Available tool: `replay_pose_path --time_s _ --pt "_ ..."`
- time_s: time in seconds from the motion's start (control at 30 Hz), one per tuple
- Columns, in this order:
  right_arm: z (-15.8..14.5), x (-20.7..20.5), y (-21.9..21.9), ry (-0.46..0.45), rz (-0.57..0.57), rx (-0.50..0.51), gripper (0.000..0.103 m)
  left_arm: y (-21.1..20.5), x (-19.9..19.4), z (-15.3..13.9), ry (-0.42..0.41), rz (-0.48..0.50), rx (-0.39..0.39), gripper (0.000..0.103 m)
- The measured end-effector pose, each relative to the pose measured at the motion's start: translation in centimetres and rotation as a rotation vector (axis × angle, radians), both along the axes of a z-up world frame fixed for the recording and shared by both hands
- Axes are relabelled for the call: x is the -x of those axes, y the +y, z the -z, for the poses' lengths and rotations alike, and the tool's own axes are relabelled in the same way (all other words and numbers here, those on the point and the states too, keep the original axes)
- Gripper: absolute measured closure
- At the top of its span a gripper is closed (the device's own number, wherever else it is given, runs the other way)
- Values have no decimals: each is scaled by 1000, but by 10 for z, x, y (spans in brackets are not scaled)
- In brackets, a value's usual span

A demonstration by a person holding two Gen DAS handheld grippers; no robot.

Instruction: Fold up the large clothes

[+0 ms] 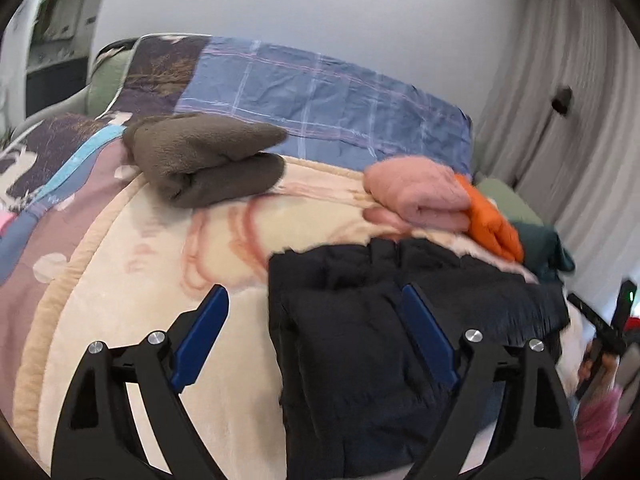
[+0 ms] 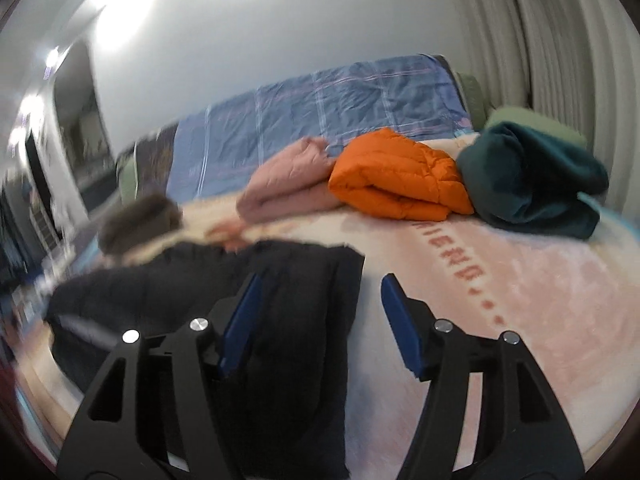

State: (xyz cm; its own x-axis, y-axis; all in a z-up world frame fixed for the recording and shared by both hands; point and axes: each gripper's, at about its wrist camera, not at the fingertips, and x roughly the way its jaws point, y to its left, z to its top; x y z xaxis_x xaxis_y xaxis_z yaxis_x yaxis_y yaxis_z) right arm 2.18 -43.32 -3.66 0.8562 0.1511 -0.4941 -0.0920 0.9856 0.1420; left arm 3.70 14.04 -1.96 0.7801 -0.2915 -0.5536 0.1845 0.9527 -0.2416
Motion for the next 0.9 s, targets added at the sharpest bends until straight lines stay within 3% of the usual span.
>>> replay_pose_path --time_s 0.27,0.4,0.5,0.6,0.7,0.83,0.9 --pt "25 22 40 93 -138 312 28 -67 55 23 -27 162 -417 15" --pt "46 16 56 141 -146 442 28 -91 57 49 -20 179 -591 15" --pt "45 9 58 127 -133 446 28 -99 38 67 -2 149 -688 15" --pt "33 -8 57 75 -80 444 28 -97 12 65 -13 108 -698 15" --pt "12 -27 49 13 -7 382 27 -93 -14 39 -90 44 -661 15" --pt "-9 -57 32 -7 95 248 25 -78 -47 -8 -186 -72 -520 15" --pt "-12 -66 25 1 122 184 25 -63 -60 -26 -204 -122 -400 15"
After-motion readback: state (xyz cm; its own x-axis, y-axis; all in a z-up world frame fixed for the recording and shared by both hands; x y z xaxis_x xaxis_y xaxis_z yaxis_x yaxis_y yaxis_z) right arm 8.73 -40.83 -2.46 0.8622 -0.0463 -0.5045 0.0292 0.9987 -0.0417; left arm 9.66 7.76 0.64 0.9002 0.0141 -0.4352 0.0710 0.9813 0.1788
